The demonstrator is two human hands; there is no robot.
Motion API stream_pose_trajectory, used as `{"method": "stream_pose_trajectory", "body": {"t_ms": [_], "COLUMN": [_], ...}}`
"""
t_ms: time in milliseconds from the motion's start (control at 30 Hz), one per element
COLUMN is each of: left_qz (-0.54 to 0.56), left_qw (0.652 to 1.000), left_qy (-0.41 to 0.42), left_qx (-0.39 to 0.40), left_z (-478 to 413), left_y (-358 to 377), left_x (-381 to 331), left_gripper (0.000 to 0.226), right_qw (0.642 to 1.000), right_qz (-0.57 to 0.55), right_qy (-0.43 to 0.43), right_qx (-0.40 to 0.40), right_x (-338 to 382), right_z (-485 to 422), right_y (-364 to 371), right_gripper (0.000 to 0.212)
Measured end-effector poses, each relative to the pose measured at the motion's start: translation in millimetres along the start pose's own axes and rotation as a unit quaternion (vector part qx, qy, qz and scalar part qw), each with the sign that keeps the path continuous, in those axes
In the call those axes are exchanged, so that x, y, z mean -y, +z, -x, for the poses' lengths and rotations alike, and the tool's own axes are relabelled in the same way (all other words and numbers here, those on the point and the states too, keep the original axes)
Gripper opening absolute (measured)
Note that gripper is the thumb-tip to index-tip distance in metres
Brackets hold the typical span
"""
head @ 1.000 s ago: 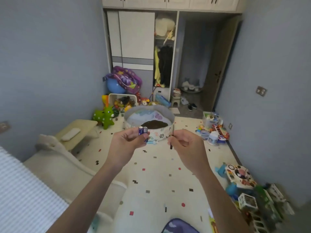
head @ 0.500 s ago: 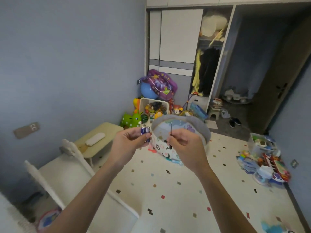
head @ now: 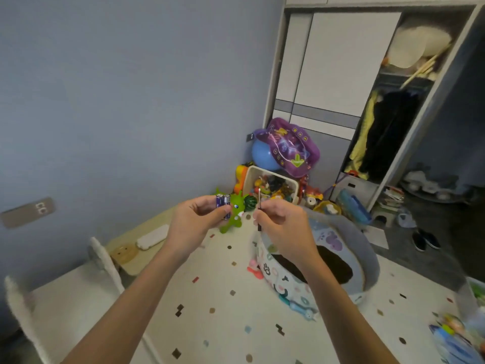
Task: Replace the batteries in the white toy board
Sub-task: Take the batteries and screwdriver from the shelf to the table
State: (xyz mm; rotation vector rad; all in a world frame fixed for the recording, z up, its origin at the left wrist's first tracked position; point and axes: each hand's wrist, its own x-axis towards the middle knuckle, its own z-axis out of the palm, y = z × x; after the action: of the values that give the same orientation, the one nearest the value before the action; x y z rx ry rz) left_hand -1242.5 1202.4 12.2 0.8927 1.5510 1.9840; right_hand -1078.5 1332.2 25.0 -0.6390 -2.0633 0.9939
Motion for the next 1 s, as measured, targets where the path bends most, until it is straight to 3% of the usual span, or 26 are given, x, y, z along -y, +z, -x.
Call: {"method": "stream_pose_trajectory", "body": {"t_ms": [200, 400, 600, 767, 1000], "left_qz": [-0.023, -0.032, -0.042, -0.049, -0.052], "left_qw": [0.998, 0.983, 0.956, 0.931, 0.917], "left_qy": [-0.008, 0.006, 0.004, -0.004, -0.023], "left_qx": [-0.064, -0.179, -0.289, -0.362, -0.395], "left_z": [-126, -248, -342, -403, -491], "left_y": [-29, -72, -128, -175, -269], "left_x": [31, 65, 70, 86, 130], "left_gripper": [0.021, 0.020, 0.020, 0.023, 0.022], "right_qw": [0.998, 0.987, 0.958, 0.933, 0.916], "right_qz": [-0.035, -0.094, -0.138, -0.171, -0.189], "right_qy": [-0.017, -0.047, -0.067, -0.068, -0.049], "right_qx": [0.058, 0.121, 0.242, 0.311, 0.351], "right_x": [-57, -111, -130, -138, -153], "right_z": [-148, -300, -432, -503, -580], "right_y": [60, 141, 231, 314, 438], "right_gripper": [0.010, 0.005, 0.002, 0.010, 0.004]}}
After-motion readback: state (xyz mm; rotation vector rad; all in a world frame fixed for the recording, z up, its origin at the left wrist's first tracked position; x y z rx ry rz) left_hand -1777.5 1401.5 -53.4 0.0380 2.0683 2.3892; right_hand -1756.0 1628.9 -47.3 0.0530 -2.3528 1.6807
